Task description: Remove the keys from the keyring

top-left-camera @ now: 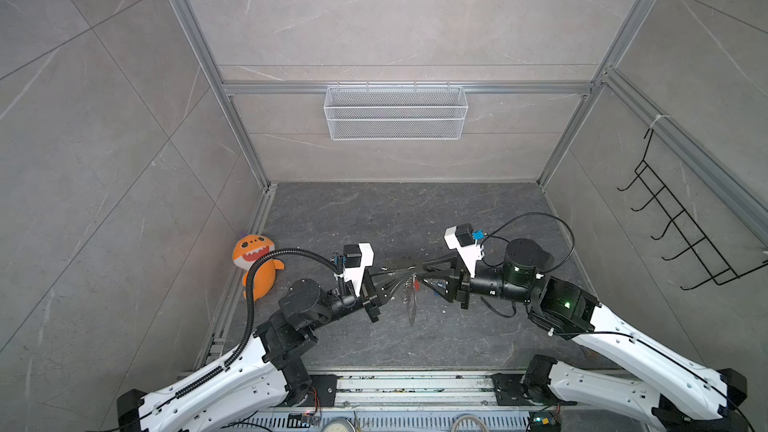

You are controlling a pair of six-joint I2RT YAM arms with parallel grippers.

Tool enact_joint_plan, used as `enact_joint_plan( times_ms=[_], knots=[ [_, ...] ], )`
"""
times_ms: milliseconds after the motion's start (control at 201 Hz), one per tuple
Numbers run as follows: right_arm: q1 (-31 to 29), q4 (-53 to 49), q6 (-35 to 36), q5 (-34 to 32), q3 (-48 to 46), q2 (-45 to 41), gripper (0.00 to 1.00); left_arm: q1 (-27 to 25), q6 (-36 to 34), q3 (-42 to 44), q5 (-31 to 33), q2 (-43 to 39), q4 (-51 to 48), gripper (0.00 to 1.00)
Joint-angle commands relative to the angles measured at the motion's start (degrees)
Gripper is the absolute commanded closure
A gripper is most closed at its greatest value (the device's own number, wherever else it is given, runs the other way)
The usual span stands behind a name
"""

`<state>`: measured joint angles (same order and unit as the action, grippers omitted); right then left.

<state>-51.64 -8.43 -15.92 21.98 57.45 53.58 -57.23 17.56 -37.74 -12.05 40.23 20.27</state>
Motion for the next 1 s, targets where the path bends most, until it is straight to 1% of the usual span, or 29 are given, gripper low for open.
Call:
enact_joint_plan(
  times_ms=[0,125,179,294,563,707,892,991],
  knots=[
    [-0.30,6.81,-2.77,-0.44,-1.33,-1.06,0.60,-0.15,0.21,-0.58,-0.16,0.03,7.84,1.00],
    [-0.31,10.68,-3.91,-1.13,-3.44,-3.85,0.59,-0.09,-0.07,-1.05,-0.38,0.46,8.81,1.00],
    [-0.27,10.61,-4.20,-1.23,-3.17,-4.08,0.59,-0.15,-0.24,-1.36,-0.74,0.73,9.13,1.00],
    [-0.30,9.59,-4.58,-0.03,-1.52,-2.99,0.59,-0.15,-0.29,-1.77,-1.28,1.30,9.32,1.00],
    [-0.37,12.53,-6.14,3.00,-0.72,-0.59,0.60,-0.12,-0.07,-2.36,-2.09,1.87,10.40,1.00],
    [-0.33,13.54,-6.49,3.06,-0.76,-0.78,0.64,-0.14,-0.07,-2.39,-2.02,1.87,10.23,1.00],
    [-0.33,13.53,-6.65,3.65,-0.79,-1.07,0.76,-0.16,-0.16,-2.25,-1.81,1.70,9.89,1.00],
    [-0.38,13.25,-6.87,4.90,-0.35,-0.42,0.77,-0.15,-0.16,-2.32,-1.87,1.79,9.87,1.00]
  ],
)
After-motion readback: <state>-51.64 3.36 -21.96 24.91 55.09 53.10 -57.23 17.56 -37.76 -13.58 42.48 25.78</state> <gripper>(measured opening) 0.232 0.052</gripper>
